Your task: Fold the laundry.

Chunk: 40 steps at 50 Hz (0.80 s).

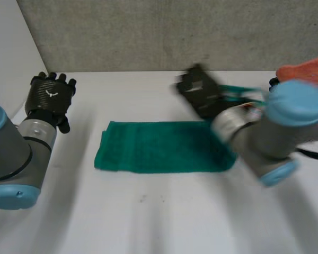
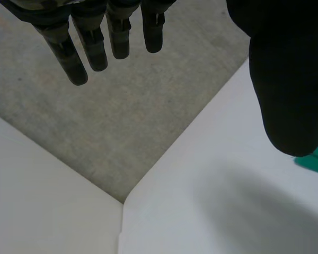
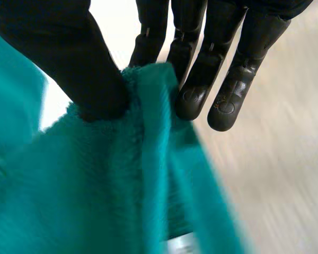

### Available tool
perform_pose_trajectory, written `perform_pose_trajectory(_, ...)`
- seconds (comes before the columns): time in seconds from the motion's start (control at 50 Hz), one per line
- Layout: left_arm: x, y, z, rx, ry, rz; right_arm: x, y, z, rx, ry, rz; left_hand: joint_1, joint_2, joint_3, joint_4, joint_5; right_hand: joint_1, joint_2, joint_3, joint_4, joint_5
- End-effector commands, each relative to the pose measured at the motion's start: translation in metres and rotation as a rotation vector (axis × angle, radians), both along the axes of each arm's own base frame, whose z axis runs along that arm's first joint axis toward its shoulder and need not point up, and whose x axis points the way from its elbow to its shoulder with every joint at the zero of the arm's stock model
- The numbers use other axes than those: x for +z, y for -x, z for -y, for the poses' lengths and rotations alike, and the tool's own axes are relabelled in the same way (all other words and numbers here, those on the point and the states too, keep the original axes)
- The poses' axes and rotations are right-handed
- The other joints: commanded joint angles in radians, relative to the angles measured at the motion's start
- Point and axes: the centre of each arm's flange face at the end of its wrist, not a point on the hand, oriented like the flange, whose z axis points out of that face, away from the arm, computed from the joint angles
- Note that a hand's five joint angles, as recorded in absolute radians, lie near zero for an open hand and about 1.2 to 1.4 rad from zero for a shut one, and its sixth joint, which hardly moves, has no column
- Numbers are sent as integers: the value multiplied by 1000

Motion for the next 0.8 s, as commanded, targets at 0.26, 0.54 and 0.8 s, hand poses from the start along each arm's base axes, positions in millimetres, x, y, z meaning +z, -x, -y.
perform_pose_trajectory(0.26, -2, 14, -11, -52, -15, -23, -65, -52, -53, 128, -190, 20, -17, -30, -37, -28, -49, -810, -1007, -1011, -1016, -992)
perform_pose_trajectory(0.54, -29, 75, -38, -243, -66, -1, -77, 32, -20, -191, -683, 111, -16, -29, -36, -27, -48, -644, -841, -846, -850, -827)
perform_pose_trajectory(0.8, -27, 76, -38, -243, -62, -2, -98, 59, 4, -283, -732, 99, -17, -30, -37, -28, -49, 412, 215, 210, 206, 229)
